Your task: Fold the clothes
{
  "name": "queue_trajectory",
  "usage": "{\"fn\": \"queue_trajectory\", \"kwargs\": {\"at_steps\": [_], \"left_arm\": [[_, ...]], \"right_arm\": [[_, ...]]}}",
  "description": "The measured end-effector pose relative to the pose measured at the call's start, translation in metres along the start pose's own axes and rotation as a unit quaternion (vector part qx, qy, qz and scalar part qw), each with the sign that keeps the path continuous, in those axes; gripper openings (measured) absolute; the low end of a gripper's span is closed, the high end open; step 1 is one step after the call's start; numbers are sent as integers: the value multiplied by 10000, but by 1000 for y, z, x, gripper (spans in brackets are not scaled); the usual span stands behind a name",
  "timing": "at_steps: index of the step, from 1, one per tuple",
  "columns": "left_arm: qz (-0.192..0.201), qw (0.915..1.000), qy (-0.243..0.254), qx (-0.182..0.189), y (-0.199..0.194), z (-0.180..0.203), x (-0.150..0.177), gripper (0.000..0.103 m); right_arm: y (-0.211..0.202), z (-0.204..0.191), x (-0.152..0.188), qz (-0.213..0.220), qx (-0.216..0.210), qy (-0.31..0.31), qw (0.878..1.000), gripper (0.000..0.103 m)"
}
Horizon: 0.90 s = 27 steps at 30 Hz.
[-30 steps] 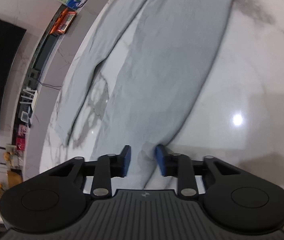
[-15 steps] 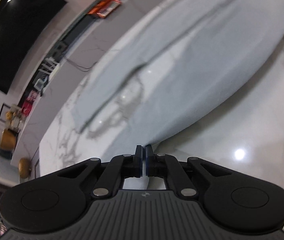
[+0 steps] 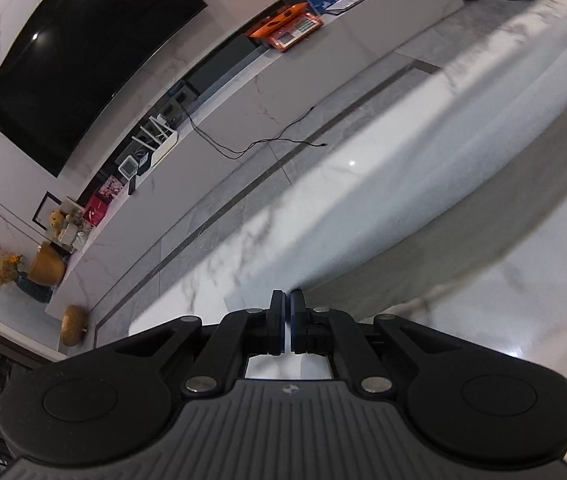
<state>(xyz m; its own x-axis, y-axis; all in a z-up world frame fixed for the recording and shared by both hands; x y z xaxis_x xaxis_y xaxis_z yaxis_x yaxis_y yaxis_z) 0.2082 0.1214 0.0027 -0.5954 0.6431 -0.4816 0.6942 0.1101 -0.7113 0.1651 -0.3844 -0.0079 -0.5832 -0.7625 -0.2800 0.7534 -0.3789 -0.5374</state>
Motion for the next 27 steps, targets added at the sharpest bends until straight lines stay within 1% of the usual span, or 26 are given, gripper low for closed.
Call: {"fn": "queue_trajectory", "kwargs": {"at_steps": [4,5,11,13,14,15,18,22,23,25,26,27], "left_arm": [[-236,9997,-55,77,41,-3,-22,2],[-266,9996,-53,72,47,-2,-22,2],[-445,9990,-44,45,86,8,-20,2],[-504,9987,-40,36,99,11,-19,2],[-534,9986,-39,31,106,12,-18,2],[-564,9984,-37,27,112,14,-18,5],[-634,9980,-26,8,129,19,-16,8],[-508,9986,74,-136,128,27,-11,9],[-482,9987,57,-161,127,28,-10,9],[-447,9988,51,-202,128,31,-10,4],[-421,9987,102,-268,126,37,-7,1],[-414,9983,214,-358,125,43,-5,1]], "right_arm": [[45,9,-22,-188,-78,136,9997,1],[64,9,-28,-279,-123,185,9994,1],[123,-2,-43,-524,-238,419,9975,1],[140,-7,-47,-566,-304,585,9962,1],[142,-11,-47,-592,-397,683,9951,1],[146,-14,-47,-618,-433,744,9944,1],[154,-23,-47,-698,-508,853,9926,1],[159,-37,-44,-806,-650,884,9907,2],[159,-42,-42,-835,-686,884,9902,2],[157,-50,-40,-816,-664,849,9908,5],[157,-52,-40,-804,-628,801,9915,6],[156,-55,-40,-804,-591,726,9924,6]]}}
Point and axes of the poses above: each gripper's, at about its wrist camera, not at the fingertips, and y roughly the way its jaws point, z to its right, x to its underside, the point moved 5 cm from there along y, roughly the way its jaws point, and after that the axes turned 4 degrees about x, right-handed, at the moved point
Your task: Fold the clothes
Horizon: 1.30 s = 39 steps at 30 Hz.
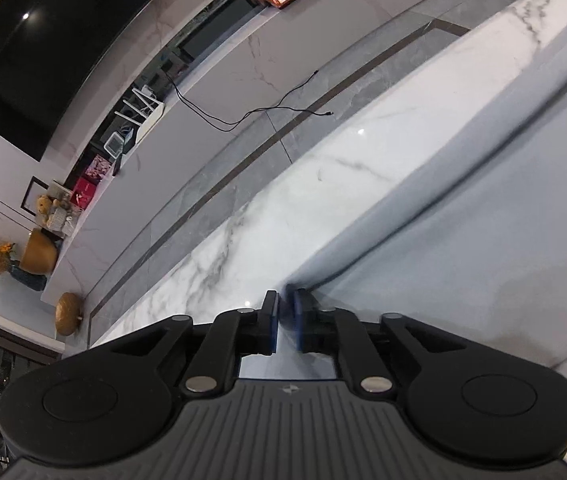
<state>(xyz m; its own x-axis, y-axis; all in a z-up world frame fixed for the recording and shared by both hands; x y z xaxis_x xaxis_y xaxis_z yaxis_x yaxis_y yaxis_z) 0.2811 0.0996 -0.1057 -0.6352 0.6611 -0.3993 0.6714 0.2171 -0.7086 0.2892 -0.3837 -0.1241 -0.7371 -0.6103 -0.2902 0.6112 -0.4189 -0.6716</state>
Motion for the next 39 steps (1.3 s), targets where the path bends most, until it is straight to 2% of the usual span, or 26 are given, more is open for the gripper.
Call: {"fn": "queue_trajectory", "kwargs": {"at_steps": [2,9,19,23,25,27,29,30,35,39], "left_arm": [[-4,9998,175,-138,-4,9,2,1],[-59,9998,141,-111,-35,30,20,0],[-234,9990,308,240,-94,65,62,0],[-133,9987,191,463,-102,63,75,1],[-66,9985,-20,548,-106,56,78,6],[26,9979,-223,605,-114,51,78,24],[178,9972,-365,627,-127,52,75,38],[255,9967,-436,638,-133,52,73,42],[636,9924,-790,693,-166,52,64,42],[974,9771,-1009,1602,-187,73,49,40]], "right_arm": [[-2,-5,1,-11,68,-131,9999,6],[-20,-15,24,-73,67,-381,9992,6],[-72,-31,90,-74,-88,-398,9991,6],[-88,-33,108,-171,-224,-311,9991,6],[-96,-32,111,-198,-204,-224,9993,6],[-112,-28,110,-32,-59,-42,10000,11],[-124,-25,106,123,-23,133,9998,18],[-130,-24,104,201,-31,227,9995,19],[-169,-36,82,619,-646,918,9918,18],[-194,-63,61,926,-1356,1254,9784,18]]}}
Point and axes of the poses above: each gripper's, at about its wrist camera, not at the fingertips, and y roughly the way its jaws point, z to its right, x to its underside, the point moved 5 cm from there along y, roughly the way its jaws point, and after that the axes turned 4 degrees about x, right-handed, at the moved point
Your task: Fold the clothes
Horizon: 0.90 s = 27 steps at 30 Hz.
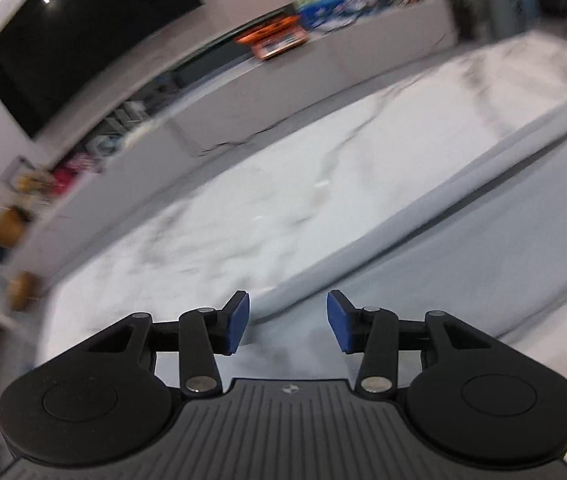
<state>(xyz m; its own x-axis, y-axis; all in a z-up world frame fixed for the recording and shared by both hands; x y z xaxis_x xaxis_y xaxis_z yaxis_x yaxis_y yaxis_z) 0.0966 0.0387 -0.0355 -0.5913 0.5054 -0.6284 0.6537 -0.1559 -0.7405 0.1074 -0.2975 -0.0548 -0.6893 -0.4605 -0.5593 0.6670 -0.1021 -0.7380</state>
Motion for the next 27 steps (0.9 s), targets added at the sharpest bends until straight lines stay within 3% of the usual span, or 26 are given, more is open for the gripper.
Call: {"fn": "queue_trajectory", "kwargs": {"at_steps": [4,12,20,27], "left_arm": [[11,9989,-38,461,11,26,-6,39],[-101,9967,-317,745,54,43,-11,38],[-19,9968,-461,652,79,38,-31,38],[-149,9976,-648,215,61,24,-12,40]], "right_arm": [[2,-20,-10,61,-445,296,9986,16],[39,-51,-28,-30,-915,540,9943,15],[67,-41,-67,107,-795,915,9926,15],[61,-40,-75,181,-624,1058,9923,15]]}}
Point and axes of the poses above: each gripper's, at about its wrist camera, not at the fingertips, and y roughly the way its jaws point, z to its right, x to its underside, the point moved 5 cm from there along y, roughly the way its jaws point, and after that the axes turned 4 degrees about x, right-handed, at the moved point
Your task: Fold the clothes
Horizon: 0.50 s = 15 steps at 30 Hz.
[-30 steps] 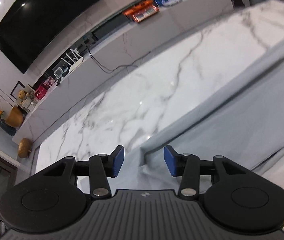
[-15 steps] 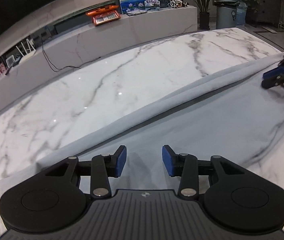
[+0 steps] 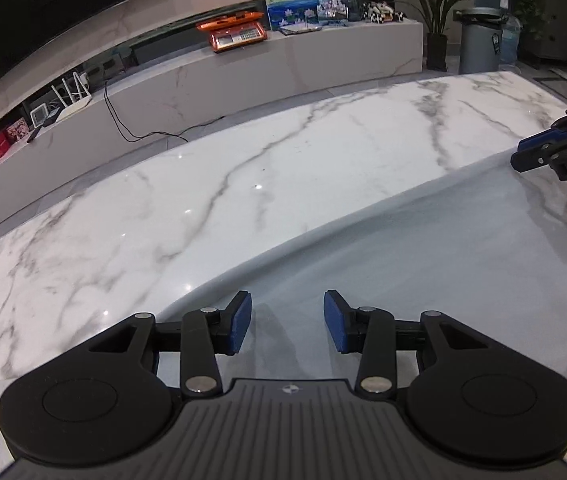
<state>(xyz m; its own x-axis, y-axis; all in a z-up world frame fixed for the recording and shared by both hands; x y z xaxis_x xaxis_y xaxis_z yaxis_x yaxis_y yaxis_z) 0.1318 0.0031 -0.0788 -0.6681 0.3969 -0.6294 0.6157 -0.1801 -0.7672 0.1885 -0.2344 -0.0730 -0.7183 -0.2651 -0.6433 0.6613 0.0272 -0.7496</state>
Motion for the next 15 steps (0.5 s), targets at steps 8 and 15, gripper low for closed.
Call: {"fn": "queue_trajectory", "kwargs": {"at_steps": [8,15], "left_arm": [[-128,9987,-201,-441,-41,-11,35,48],[-279,9974,-226,-617,-62,-19,65,54]], "right_arm": [[-48,-34,35,171,-104,702,9973,16],[-65,-64,62,7,-64,1124,9936,20]]}}
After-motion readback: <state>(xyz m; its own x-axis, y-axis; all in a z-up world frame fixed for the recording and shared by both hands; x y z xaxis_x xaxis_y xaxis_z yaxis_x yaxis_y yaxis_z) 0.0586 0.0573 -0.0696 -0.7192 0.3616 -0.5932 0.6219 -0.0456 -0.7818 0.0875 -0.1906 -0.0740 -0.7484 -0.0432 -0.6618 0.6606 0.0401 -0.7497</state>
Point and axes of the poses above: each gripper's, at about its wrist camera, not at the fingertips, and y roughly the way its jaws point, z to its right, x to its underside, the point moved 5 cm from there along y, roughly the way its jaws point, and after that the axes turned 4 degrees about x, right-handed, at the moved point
